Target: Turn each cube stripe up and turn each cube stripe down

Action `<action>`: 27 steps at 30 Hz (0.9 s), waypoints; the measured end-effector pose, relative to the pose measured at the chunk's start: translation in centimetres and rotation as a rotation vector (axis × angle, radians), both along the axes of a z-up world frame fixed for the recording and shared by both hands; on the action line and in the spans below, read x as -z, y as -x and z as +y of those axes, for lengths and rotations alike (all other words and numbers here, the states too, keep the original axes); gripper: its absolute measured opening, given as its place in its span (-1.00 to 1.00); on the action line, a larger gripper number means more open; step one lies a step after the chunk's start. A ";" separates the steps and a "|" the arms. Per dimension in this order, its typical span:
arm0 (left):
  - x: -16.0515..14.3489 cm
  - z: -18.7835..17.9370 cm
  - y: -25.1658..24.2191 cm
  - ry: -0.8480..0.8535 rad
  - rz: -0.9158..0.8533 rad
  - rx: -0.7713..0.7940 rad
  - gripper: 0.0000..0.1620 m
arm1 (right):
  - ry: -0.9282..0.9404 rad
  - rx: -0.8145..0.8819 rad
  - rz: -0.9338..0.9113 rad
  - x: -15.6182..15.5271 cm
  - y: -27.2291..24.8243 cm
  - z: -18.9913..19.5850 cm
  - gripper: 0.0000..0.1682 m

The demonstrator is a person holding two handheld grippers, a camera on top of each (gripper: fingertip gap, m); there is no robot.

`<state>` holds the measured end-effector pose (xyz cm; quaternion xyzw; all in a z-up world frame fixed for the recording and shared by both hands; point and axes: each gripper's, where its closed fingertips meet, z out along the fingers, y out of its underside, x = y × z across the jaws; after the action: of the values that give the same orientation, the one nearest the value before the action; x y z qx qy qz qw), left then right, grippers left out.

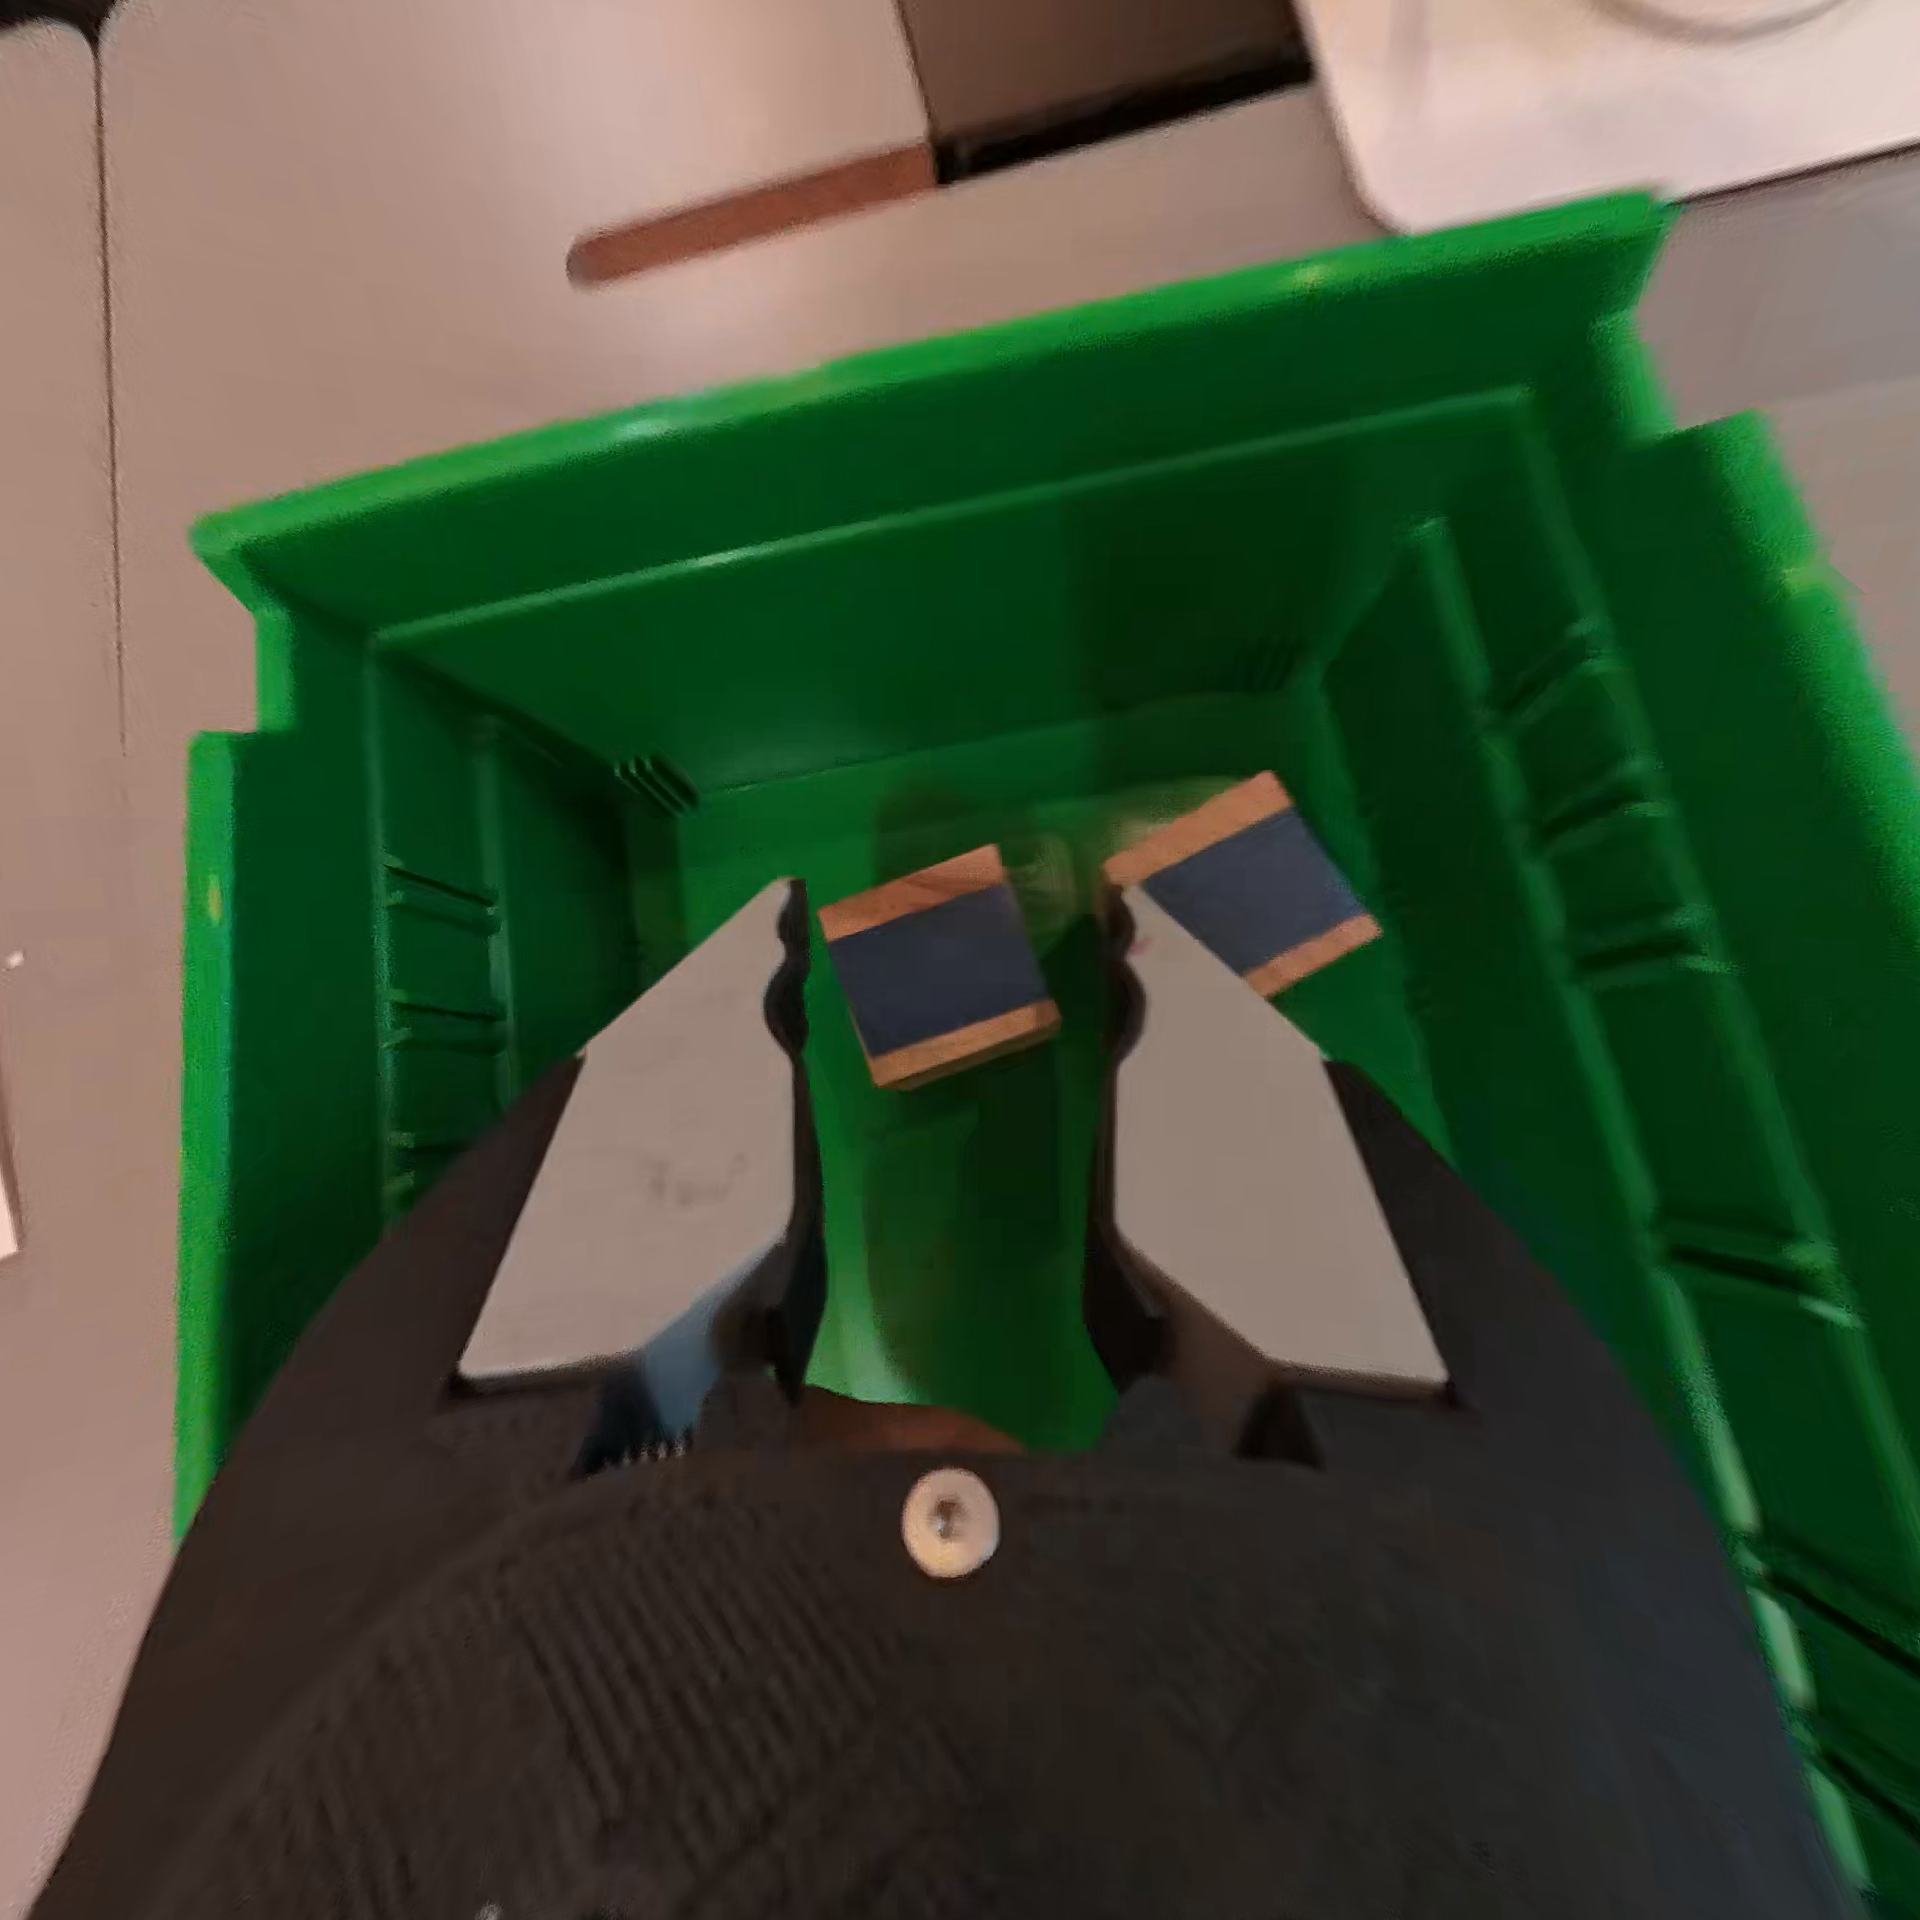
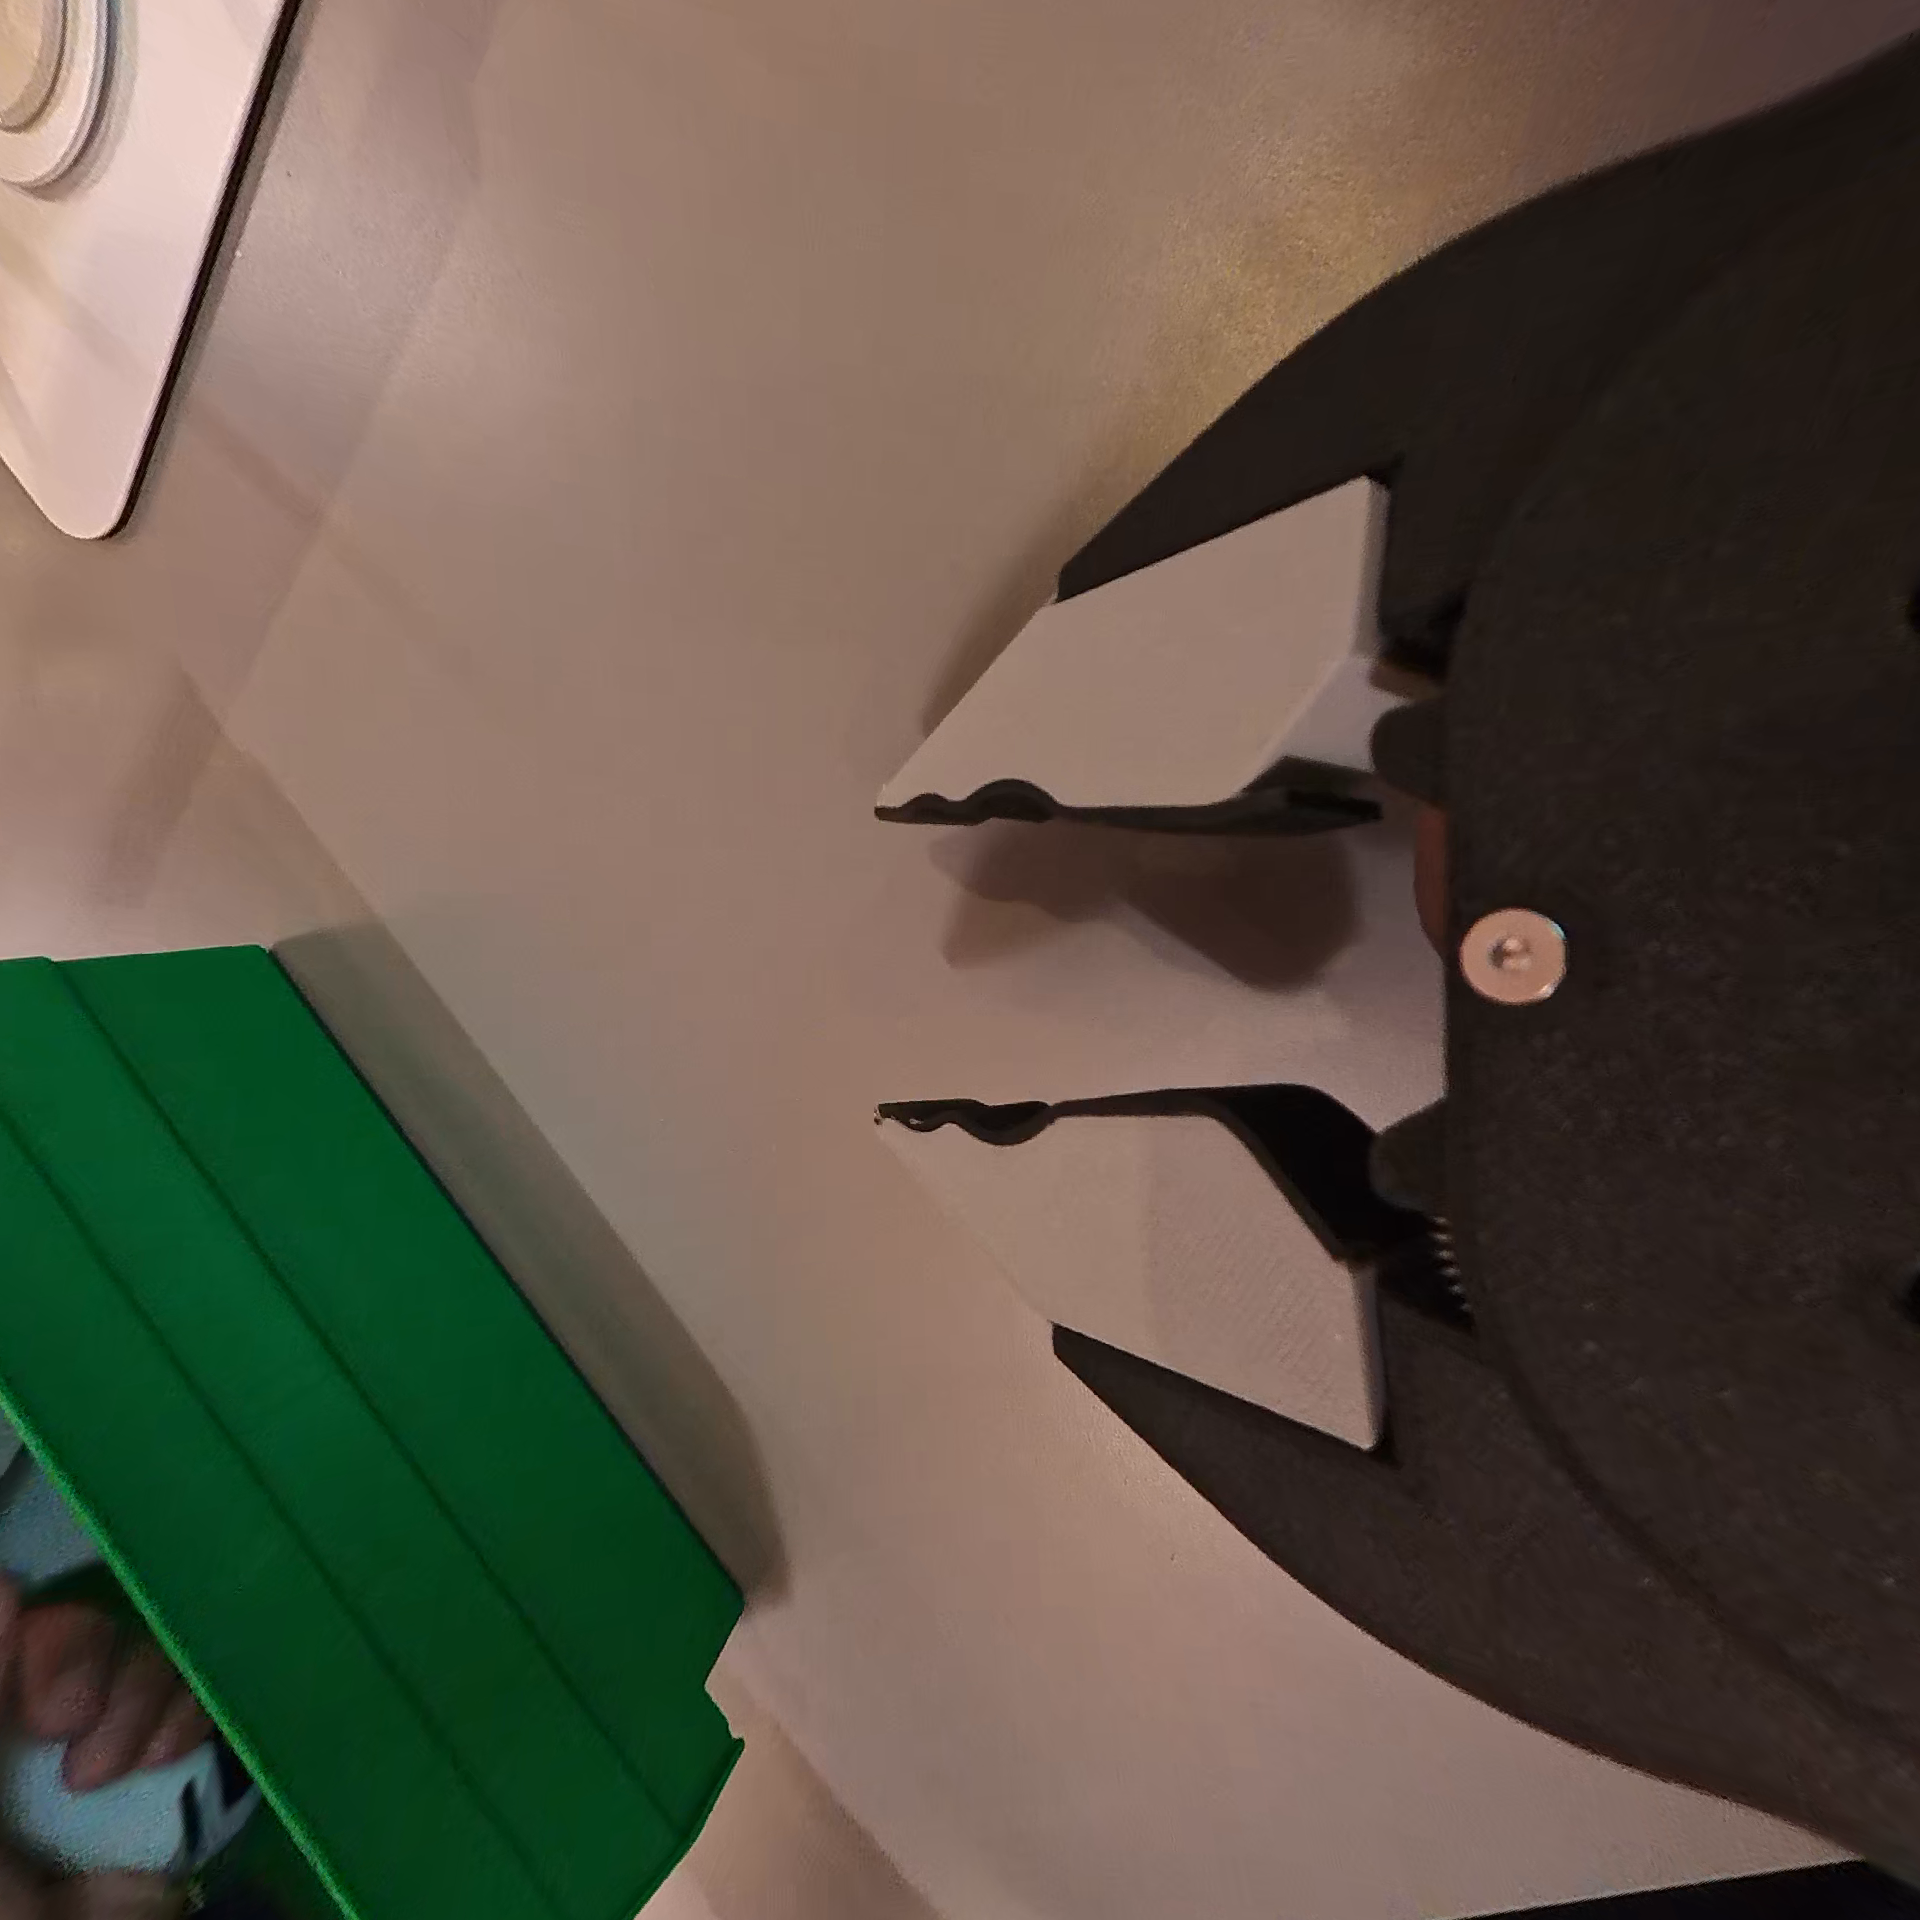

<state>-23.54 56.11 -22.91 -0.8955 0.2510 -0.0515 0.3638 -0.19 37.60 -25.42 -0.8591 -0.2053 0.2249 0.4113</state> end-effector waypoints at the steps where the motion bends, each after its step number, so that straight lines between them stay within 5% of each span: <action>1: 0.9 0.4 0.4 0.016 0.024 -0.017 -0.39 | 0.000 -0.002 0.000 0.0 0.0 0.0 -0.40; 3: 2.3 1.0 1.0 0.030 0.059 -0.041 -0.28 | -0.002 -0.006 0.000 -0.1 0.1 -0.1 -0.40; 9: 2.8 0.9 0.5 0.014 0.096 0.028 -0.41 | -0.022 -0.018 0.013 -0.8 0.4 -0.3 -0.40; 16: -7.0 -1.8 -5.0 -0.345 -0.015 0.235 -0.42 | -0.071 -0.070 0.174 -4.0 0.7 -0.8 -0.40; 20: -14.0 -9.0 -12.1 -0.597 -0.159 0.522 -0.43 | -0.049 -0.210 0.368 -6.4 2.3 -2.6 -0.38; 23: -17.6 -18.7 -17.0 -0.826 -0.332 0.894 -0.42 | 0.058 -0.408 0.673 -9.6 3.8 -5.3 -0.35; 27: -17.2 -28.4 -19.3 -0.985 -0.457 1.265 -0.43 | 0.148 -0.636 1.072 -14.8 3.1 -8.5 -0.34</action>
<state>-4.23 27.68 -5.76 -0.2915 0.6203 -0.3110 0.6584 -3.26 29.14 -10.58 -0.5500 -0.1999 0.7495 0.3096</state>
